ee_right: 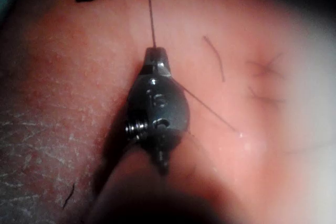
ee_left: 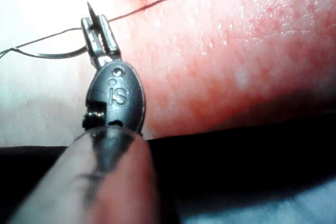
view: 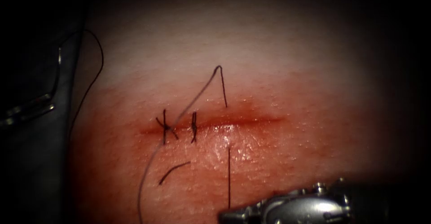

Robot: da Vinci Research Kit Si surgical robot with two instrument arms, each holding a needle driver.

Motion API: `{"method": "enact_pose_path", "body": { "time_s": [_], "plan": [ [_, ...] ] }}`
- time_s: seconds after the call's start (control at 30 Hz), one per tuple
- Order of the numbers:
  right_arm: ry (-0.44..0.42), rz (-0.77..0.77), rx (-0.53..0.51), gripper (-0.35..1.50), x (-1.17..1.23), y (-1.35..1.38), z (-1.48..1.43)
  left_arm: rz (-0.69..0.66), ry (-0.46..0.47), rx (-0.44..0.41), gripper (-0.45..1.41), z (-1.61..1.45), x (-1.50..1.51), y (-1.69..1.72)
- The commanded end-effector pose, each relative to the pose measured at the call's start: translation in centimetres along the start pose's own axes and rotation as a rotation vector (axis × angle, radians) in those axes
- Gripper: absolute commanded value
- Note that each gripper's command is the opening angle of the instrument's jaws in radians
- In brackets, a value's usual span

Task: Wound Closure
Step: Using the right needle driver pull the suture until a short tail remains.

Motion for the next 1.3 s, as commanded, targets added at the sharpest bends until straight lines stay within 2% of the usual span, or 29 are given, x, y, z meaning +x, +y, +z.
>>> {"method": "enact_pose_path", "body": {
  "time_s": [0.03, 0.1, 0.2, 0.23, 0.27, 0.3, 0.33, 0.4, 0.5, 0.53, 0.6, 0.7, 0.77, 0.8, 0.87, 1.07, 1.13, 1.23, 1.3],
  "plan": [
    [0.011, -0.014, 0.030, -0.35, 0.36, -0.26, 0.18, 0.000, 0.002, -0.002, -0.45, 0.04, -0.06, 0.00],
    [0.010, -0.031, 0.055, -0.35, 0.58, -0.46, 0.31, -0.001, 0.001, -0.004, -0.45, 0.02, -0.07, -0.03],
    [0.010, -0.043, 0.062, -0.35, 0.72, -0.55, 0.45, -0.001, 0.002, -0.006, -0.45, -0.02, -0.09, -0.08],
    [0.019, -0.037, 0.048, 0.10, 0.71, -0.49, 0.46, 0.000, 0.001, -0.003, -0.45, -0.03, -0.11, -0.10],
    [0.028, -0.025, 0.037, 0.44, 0.70, -0.45, 0.45, 0.000, 0.002, 0.000, -0.45, -0.03, -0.12, -0.11],
    [0.028, -0.025, 0.037, 0.44, 0.70, -0.45, 0.45, 0.000, 0.002, 0.000, -0.45, -0.03, -0.12, -0.11],
    [0.051, -0.036, 0.002, 1.10, 0.65, -0.30, 0.40, 0.001, 0.000, 0.000, -0.45, -0.03, -0.15, -0.13],
    [0.073, -0.055, -0.047, 1.30, 0.57, -0.12, 0.31, 0.002, -0.004, 0.003, -0.45, -0.02, -0.18, -0.15],
    [0.074, -0.069, -0.107, 1.35, 0.40, 0.14, 0.16, 0.004, -0.010, 0.008, -0.45, -0.01, -0.22, -0.16],
    [0.068, -0.073, -0.124, 1.33, 0.25, 0.32, 0.06, 0.005, -0.011, 0.009, -0.45, 0.00, -0.24, -0.16],
    [0.055, -0.089, -0.132, 1.30, 0.10, 0.46, 0.00, 0.006, -0.012, 0.010, -0.45, 0.01, -0.25, -0.16],
    [0.017, -0.103, -0.150, 1.35, -0.38, 0.80, -0.05, 0.007, -0.014, 0.012, -0.45, 0.01, -0.26, -0.16],
    [0.006, -0.111, -0.155, 1.35, -0.54, 0.90, -0.05, 0.007, -0.015, 0.012, -0.45, 0.02, -0.27, -0.17],
    [-0.005, -0.107, -0.161, 1.35, -0.71, 1.02, -0.04, 0.008, -0.016, 0.013, -0.45, 0.03, -0.29, -0.18],
    [-0.002, -0.108, -0.160, 1.35, -0.91, 1.15, -0.02, 0.009, -0.017, 0.015, -0.45, 0.04, -0.32, -0.19],
    [0.000, -0.104, -0.156, 1.30, -1.09, 1.34, -0.04, 0.012, -0.021, 0.019, -0.45, 0.07, -0.39, -0.20],
    [0.000, -0.105, -0.157, 1.30, -1.13, 1.36, -0.03, 0.013, -0.022, 0.021, -0.45, 0.08, -0.38, -0.19],
    [0.024, -0.095, -0.148, 1.16, -1.18, 1.35, 0.01, 0.014, -0.025, 0.024, -0.45, 0.08, -0.36, -0.18],
    [0.026, -0.092, -0.150, 1.18, -1.19, 1.35, 0.05, 0.014, -0.026, 0.024, -0.45, 0.08, -0.36, -0.18]
  ]
}}
